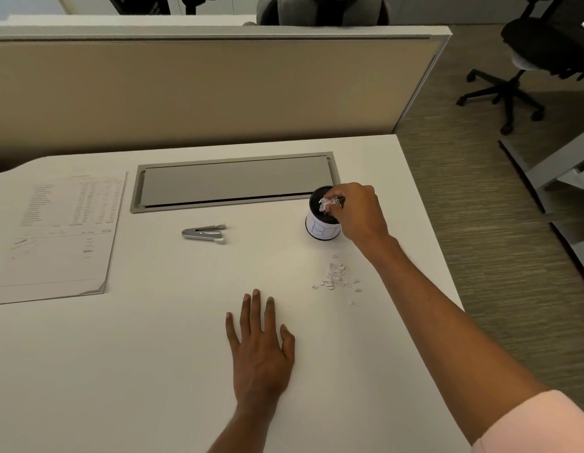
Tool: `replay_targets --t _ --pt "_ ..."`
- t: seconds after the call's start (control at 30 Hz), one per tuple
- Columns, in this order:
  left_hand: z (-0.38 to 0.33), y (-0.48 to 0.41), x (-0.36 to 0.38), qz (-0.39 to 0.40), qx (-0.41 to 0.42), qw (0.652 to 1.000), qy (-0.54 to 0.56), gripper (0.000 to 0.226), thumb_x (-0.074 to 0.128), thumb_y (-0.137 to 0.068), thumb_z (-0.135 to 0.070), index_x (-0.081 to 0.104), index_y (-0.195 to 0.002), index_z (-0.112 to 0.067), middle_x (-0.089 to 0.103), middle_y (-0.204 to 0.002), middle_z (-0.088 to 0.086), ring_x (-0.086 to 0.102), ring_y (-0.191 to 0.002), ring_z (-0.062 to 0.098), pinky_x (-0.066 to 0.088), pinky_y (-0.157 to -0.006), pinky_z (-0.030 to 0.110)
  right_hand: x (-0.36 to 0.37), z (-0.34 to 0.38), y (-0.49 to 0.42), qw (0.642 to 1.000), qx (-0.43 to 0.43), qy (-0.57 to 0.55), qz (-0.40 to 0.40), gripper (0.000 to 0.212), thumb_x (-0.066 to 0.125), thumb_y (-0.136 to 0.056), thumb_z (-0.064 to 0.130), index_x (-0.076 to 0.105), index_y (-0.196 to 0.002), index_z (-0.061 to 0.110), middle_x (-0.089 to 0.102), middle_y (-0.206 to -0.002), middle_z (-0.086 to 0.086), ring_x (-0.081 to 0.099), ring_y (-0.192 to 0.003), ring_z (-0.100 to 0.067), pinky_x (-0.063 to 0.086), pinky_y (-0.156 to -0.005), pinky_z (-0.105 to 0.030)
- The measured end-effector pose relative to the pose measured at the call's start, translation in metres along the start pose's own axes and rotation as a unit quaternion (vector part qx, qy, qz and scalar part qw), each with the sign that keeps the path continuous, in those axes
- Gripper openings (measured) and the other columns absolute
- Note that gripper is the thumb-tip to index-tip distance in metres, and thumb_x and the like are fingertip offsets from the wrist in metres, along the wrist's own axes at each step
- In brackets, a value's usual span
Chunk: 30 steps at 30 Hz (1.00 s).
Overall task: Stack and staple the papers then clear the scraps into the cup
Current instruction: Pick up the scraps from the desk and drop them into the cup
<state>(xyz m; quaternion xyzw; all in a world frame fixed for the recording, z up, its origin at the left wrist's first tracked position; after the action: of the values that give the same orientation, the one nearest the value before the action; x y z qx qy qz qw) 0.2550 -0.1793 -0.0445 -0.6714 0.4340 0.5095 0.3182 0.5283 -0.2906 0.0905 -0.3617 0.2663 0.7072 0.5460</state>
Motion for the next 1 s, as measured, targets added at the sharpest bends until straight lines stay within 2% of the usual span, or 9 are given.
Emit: replay_targets --t 0.17,0.3,0.4,0.5,0.67,0.8,0.87,0.93,1.0 --pt "0.001 0.000 0.000 0.000 -0.001 1.000 0.002 0.061 0.037 -0.103 -0.039 0.045 -0.158 -0.013 0.028 -0.175 0.009 0.023 -0.164 0.026 0.018 -0.130 0.062 -0.005 0.003 0.001 1.000 -0.019 0.002 -0.002 0.031 0.076 -0.090 0.007 0.076 -0.121 0.009 0.075 -0.119 -0.018 0.072 -0.106 -0.033 0.059 -0.097 -0.040" --pt "0.000 0.000 0.000 0.002 0.000 1.000 -0.002 0.062 0.037 -0.104 -0.040 0.043 -0.159 -0.014 0.027 -0.175 0.009 0.021 -0.164 0.026 0.017 -0.131 0.061 -0.018 0.005 0.005 0.998 -0.038 -0.024 -0.037 0.022 0.073 -0.091 0.005 0.079 -0.112 0.006 0.078 -0.111 -0.016 0.074 -0.097 -0.028 0.060 -0.094 -0.038" --pt "0.000 -0.001 -0.001 0.003 -0.001 1.000 -0.005 0.062 0.038 -0.104 -0.040 0.043 -0.160 -0.014 0.026 -0.176 0.008 0.019 -0.165 0.025 0.014 -0.131 0.060 -0.038 -0.001 0.019 0.992 -0.033 -0.072 -0.093 0.016 0.072 -0.091 0.004 0.081 -0.104 0.007 0.080 -0.100 -0.010 0.074 -0.086 -0.019 0.061 -0.086 -0.025" --pt "-0.001 0.002 -0.002 0.004 -0.003 1.000 -0.007 0.061 0.040 -0.104 -0.039 0.042 -0.160 -0.014 0.026 -0.175 0.009 0.019 -0.165 0.026 0.013 -0.132 0.060 -0.042 -0.023 0.052 0.990 0.001 -0.095 -0.100 0.011 0.075 -0.090 0.008 0.081 -0.100 0.008 0.079 -0.090 -0.004 0.072 -0.077 -0.011 0.055 -0.076 -0.010" --pt "-0.003 -0.007 -0.008 0.003 -0.001 1.000 0.001 0.060 0.042 -0.106 -0.039 0.040 -0.160 -0.014 0.024 -0.176 0.010 0.014 -0.166 0.026 0.009 -0.133 0.058 -0.010 -0.073 0.101 0.991 0.109 -0.073 -0.025 0.033 0.084 -0.085 0.016 0.074 -0.115 0.005 0.075 -0.104 -0.009 0.069 -0.085 -0.019 0.060 -0.084 -0.034" --pt "0.000 -0.001 -0.005 0.000 0.003 1.000 0.019 0.061 0.040 -0.106 -0.037 0.038 -0.161 -0.010 0.021 -0.177 0.013 0.011 -0.166 0.027 0.010 -0.134 0.054 0.028 -0.096 0.145 0.989 0.132 -0.004 0.070 0.067 0.085 -0.083 0.025 0.056 -0.140 0.007 0.058 -0.137 -0.010 0.059 -0.124 -0.027 0.051 -0.104 -0.045" --pt "-0.001 0.002 -0.005 0.000 0.004 0.999 0.035 0.062 0.037 -0.106 -0.037 0.037 -0.161 -0.010 0.020 -0.177 0.013 0.010 -0.166 0.027 0.010 -0.135 0.051 0.038 -0.101 0.161 0.987 0.133 0.029 0.090 0.070 0.083 -0.085 0.020 0.050 -0.145 0.006 0.051 -0.143 -0.009 0.049 -0.135 -0.027 0.045 -0.109 -0.042" --pt "-0.002 0.001 -0.006 -0.002 0.001 0.999 0.041 0.062 0.036 -0.106 -0.037 0.037 -0.161 -0.010 0.020 -0.177 0.012 0.009 -0.166 0.026 0.010 -0.135 0.050 0.043 -0.101 0.166 0.989 0.122 0.042 0.074 0.060 0.080 -0.085 0.008 0.055 -0.139 0.006 0.051 -0.136 -0.009 0.052 -0.129 -0.029 0.049 -0.104 -0.043" --pt "-0.003 0.002 -0.006 -0.001 0.001 0.999 0.038 0.061 0.037 -0.106 -0.036 0.037 -0.161 -0.010 0.021 -0.177 0.013 0.009 -0.166 0.026 0.010 -0.135 0.049 0.050 -0.099 0.166 0.992 0.115 0.019 0.046 0.048 0.074 -0.083 -0.007 0.063 -0.128 0.006 0.056 -0.123 -0.010 0.060 -0.111 -0.032 0.054 -0.093 -0.049"
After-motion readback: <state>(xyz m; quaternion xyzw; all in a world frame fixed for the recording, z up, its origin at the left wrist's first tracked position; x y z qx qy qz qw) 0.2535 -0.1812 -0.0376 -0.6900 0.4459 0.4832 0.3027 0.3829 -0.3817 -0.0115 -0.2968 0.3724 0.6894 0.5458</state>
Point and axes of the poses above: each hand's wrist, its own y-axis away from the middle knuckle, its own x-axis out of the palm, z = x × y, the point moved 7 cm from there along -y, towards the middle knuckle
